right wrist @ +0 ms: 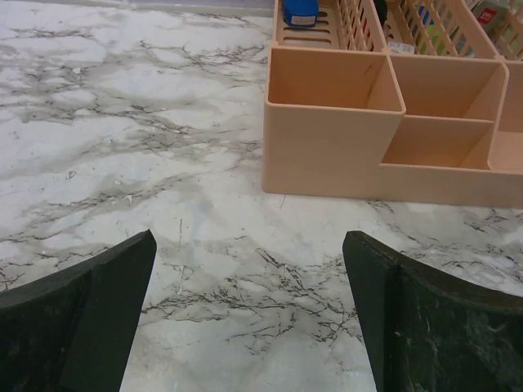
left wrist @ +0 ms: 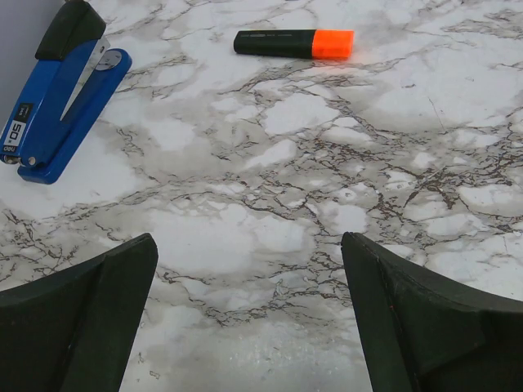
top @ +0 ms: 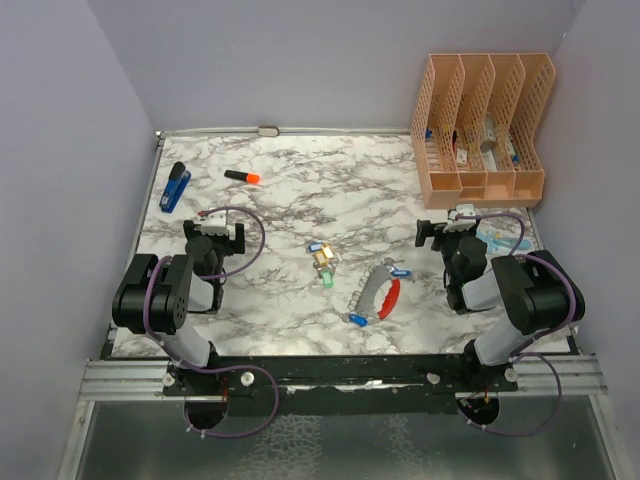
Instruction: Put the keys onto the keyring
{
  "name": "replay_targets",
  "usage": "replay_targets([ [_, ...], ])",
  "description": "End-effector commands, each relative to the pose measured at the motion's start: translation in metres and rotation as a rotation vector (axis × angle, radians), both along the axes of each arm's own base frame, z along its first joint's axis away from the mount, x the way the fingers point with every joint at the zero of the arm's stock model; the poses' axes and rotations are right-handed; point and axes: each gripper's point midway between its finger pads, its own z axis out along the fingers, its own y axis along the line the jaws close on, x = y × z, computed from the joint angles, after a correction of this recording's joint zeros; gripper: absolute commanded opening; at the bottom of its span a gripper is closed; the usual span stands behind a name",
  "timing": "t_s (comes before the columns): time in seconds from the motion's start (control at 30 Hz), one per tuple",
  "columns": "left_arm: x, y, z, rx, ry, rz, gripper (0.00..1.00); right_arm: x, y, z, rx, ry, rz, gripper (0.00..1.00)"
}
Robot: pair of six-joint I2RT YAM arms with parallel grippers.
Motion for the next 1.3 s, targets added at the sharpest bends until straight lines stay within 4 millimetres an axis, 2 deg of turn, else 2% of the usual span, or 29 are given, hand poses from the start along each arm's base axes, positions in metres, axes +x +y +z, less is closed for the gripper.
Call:
replay_targets([
  [0.0,0.006,0.004,0.010,-0.012,-0.042,0.022,0.99,0.002,0.003,0.005,-0.009,-0.024,0.021,0.99],
  [0.8,0.006,0.004,0.011,-0.011,-0.043,0.022,0.99,0.002,0.003,0.007,-0.010,-0.026,0.022,0.99],
  [0.97,0.006,0.004,0.012,-0.012,-0.046,0.024,0.98,0.007,0.016,0.026,-0.061,-0.017,0.109,0.99],
  [1.07,0.006,0.004,0.011,-0.014,-0.046,0.020,0.96,0.012,0.021,0.045,-0.068,-0.001,0.135,1.00],
  [1.13,0.006,0.004,0.012,-0.010,-0.046,0.021,0.93,0.015,0.030,0.059,-0.071,-0.001,0.184,0.92],
  [1.2,0.006,0.004,0.012,-0.010,-0.049,0.020,0.93,0.018,0.037,0.069,-0.066,0.059,0.219,0.77],
  [1.27,0.006,0.000,0.013,-0.002,-0.045,-0.006,0.92,0.020,0.039,0.077,-0.049,0.133,0.224,0.75],
])
